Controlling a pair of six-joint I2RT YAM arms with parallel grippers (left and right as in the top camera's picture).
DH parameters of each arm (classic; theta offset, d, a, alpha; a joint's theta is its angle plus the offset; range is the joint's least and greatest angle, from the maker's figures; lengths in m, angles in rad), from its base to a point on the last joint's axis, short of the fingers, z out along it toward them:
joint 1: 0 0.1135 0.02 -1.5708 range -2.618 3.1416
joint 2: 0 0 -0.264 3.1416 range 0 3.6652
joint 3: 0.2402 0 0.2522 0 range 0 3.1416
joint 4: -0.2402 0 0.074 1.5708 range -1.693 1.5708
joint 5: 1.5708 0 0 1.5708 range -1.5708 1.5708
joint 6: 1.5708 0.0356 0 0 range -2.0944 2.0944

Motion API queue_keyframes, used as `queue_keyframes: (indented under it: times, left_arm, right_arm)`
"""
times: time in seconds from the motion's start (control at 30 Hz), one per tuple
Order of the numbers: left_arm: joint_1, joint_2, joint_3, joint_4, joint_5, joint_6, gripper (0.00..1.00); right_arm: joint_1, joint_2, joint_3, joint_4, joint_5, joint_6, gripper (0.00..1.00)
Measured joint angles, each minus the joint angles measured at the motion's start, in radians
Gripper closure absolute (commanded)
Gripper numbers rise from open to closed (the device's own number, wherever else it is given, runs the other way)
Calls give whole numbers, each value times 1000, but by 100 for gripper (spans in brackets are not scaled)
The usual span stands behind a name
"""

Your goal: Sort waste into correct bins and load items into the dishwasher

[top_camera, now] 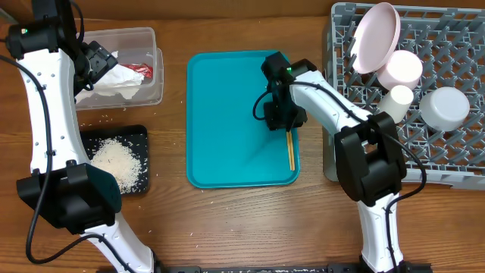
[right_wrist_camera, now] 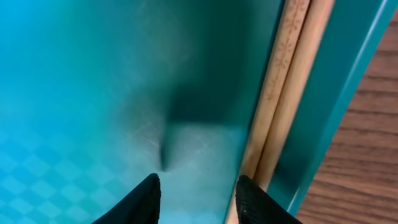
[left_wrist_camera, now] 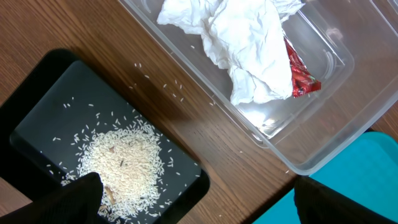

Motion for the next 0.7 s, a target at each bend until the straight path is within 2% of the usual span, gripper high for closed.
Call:
queue_keyframes:
  times: [0.37, 0.57, 0.7]
  left_arm:
    - [0, 0, 0, 0, 0, 0, 0]
    - [0, 0, 0, 0, 0, 0, 0]
    - [0, 0, 0, 0, 0, 0, 0]
  right_arm:
    - [0, 0, -9, -1, 17, 8, 59]
    - [0, 0, 17, -57, -32, 10, 59]
    - [0, 0, 77, -78, -46, 10, 50]
